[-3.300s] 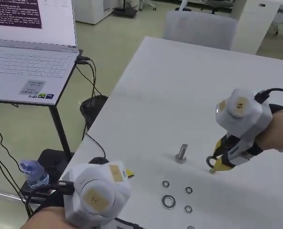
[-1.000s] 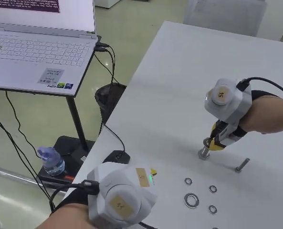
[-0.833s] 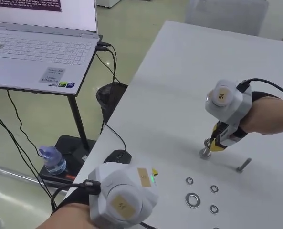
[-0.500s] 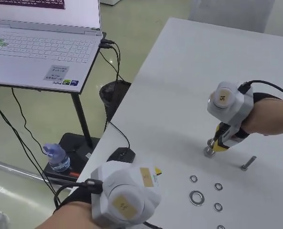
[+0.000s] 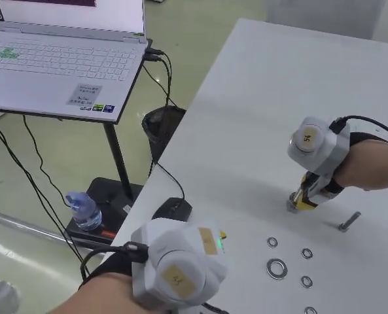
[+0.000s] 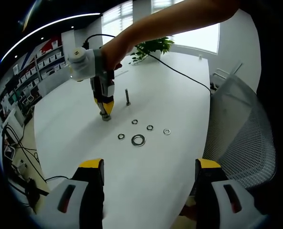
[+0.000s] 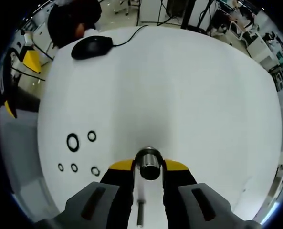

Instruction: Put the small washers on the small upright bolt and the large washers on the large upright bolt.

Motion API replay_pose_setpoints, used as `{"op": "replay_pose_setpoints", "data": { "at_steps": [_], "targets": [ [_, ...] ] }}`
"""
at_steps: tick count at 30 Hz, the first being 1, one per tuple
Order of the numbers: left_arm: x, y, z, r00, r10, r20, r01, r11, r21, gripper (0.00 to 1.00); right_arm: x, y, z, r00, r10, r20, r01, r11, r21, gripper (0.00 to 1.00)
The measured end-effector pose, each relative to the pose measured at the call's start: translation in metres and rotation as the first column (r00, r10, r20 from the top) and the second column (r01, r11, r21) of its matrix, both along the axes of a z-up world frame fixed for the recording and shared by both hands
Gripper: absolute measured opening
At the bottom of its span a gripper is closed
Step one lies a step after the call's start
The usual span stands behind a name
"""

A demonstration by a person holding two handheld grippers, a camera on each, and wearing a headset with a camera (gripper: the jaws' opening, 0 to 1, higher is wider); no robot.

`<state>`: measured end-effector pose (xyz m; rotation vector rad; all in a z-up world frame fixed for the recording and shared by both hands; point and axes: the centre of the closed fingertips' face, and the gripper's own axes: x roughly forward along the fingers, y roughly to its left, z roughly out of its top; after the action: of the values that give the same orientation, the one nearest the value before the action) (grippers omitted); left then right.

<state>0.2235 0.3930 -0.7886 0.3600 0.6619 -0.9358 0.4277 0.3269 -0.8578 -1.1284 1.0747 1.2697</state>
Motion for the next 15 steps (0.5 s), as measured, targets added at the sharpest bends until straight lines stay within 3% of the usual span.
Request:
{"op": "replay_pose_setpoints", "data": {
  "at_steps": [15],
  "targets": [
    [0.0005,0.0019,-0.003,1.0,-0.007,0.0,0.007,1.0,0.011,0.76,-0.0015,0.0047,-0.0078,1.0,-0.012,-0.004,0.012,1.0,0.002,0.23]
  ]
}}
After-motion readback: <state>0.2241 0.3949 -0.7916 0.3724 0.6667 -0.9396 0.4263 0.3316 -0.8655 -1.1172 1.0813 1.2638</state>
